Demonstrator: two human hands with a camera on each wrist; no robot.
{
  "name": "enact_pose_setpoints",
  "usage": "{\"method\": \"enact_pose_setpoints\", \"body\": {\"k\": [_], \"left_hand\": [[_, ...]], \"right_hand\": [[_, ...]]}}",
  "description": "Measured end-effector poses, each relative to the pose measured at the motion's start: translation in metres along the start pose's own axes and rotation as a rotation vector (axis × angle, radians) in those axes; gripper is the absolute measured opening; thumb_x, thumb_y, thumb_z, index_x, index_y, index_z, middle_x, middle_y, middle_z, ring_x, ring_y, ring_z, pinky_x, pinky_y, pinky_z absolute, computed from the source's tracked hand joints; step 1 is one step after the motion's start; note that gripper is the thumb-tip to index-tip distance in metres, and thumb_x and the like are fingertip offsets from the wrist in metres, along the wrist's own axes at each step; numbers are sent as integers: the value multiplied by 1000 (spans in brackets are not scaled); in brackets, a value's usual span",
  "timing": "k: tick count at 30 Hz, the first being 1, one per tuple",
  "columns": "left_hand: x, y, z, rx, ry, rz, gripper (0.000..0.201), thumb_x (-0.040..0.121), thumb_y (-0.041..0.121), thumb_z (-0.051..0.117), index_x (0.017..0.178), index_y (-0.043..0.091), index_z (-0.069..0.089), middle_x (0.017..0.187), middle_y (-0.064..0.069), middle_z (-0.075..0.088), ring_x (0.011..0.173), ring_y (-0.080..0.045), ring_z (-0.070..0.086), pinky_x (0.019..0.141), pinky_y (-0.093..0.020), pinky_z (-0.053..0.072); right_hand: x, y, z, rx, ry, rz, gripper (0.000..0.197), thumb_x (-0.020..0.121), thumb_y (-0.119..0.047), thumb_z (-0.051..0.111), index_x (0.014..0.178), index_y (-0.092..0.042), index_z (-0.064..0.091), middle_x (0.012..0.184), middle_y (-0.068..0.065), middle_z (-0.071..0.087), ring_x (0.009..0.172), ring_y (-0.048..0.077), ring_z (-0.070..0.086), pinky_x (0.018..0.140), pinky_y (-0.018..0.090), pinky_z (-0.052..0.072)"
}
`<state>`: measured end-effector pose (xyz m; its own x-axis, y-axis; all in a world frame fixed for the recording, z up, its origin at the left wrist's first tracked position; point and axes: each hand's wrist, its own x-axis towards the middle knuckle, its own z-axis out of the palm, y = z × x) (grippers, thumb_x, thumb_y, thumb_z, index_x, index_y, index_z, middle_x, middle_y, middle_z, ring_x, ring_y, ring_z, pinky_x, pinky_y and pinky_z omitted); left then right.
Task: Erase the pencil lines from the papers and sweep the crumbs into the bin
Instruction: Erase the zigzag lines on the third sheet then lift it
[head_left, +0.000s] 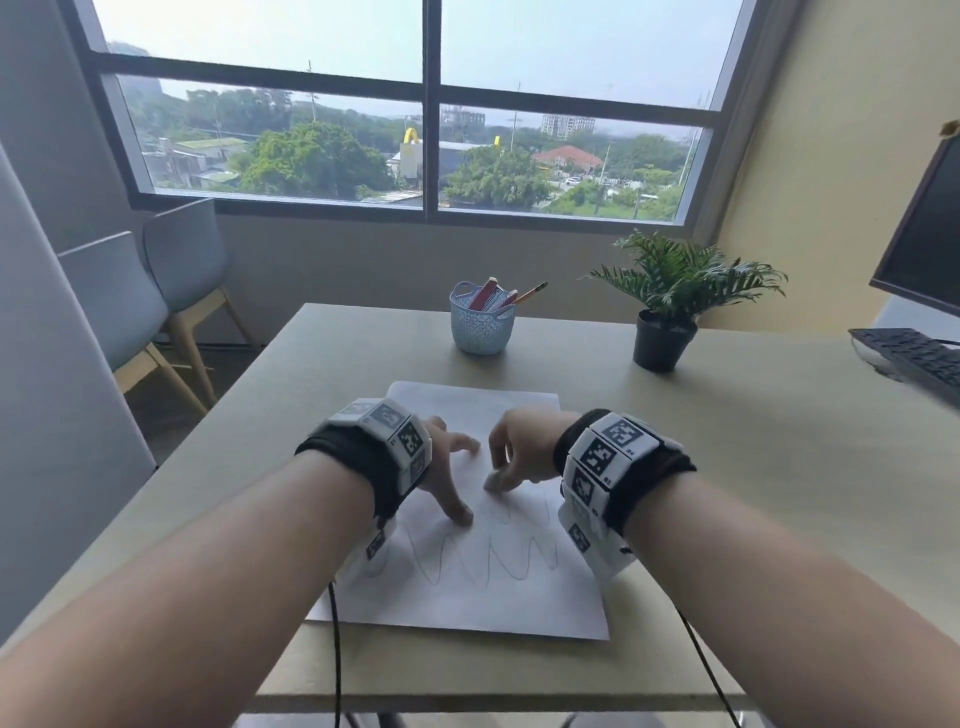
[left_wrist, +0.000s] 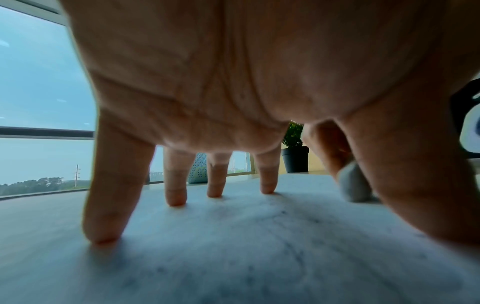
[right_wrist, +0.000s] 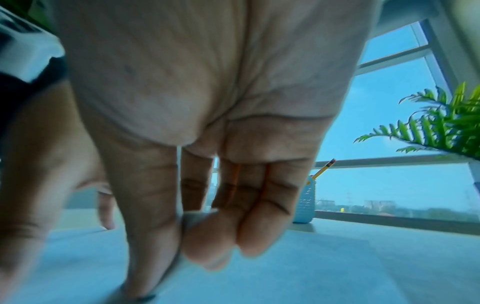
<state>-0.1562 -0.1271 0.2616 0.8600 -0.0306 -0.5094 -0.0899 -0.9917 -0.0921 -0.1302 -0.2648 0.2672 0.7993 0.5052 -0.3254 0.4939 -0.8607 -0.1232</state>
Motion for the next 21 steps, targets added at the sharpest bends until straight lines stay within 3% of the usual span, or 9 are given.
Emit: {"method": "enact_pose_setpoints", "body": {"k": [2,7,10,14,18,21], "left_hand": [[0,-1,1,-13,1,-2,102,66,69,69,147,48,12,154,8,16,138,-22,30,110,-43,29],[3,-2,2,-39,-3,3,104,65,68,72,147,47,12,154,7,16,138,-23,29,110,-45,30],[3,-1,1,-39,-7,0,103,64,68,72,147,49,13,154,7,16,138,-24,30,109,-46,31],[3,0,1,-43,-12,-7,103,64,68,72,146,49,12,154,6,16,138,-25,30,109,-47,31],[5,-1,2,-47,-1,-4,105,62,67,73,146,49,14,153,6,18,137,-24,31,109,-46,32],[4,-1,1,-40,-4,-1,105,63,68,73,147,49,12,154,6,17,138,-24,29,109,-46,31]], "right_hand": [[1,0,0,-67,52,-7,25,83,-33,72,99,-14,71,90,2,67,73,17,56,50,20,35],[-7,-8,16,-148,27,-143,8,86,-26,68,88,-18,66,85,0,62,76,19,55,55,23,37],[-10,-3,11,-68,-4,-107,19,84,-35,70,94,-18,70,87,-6,60,77,15,54,60,24,39],[-3,4,5,-56,50,-21,22,84,-33,71,95,-15,71,94,0,69,78,18,58,64,24,42],[-13,-6,14,-105,-7,-110,12,86,-26,68,90,-14,68,86,0,65,73,17,55,60,24,41],[-16,-7,11,-101,-41,-123,17,85,-32,69,93,-17,70,86,-3,63,74,15,55,58,24,42]]}}
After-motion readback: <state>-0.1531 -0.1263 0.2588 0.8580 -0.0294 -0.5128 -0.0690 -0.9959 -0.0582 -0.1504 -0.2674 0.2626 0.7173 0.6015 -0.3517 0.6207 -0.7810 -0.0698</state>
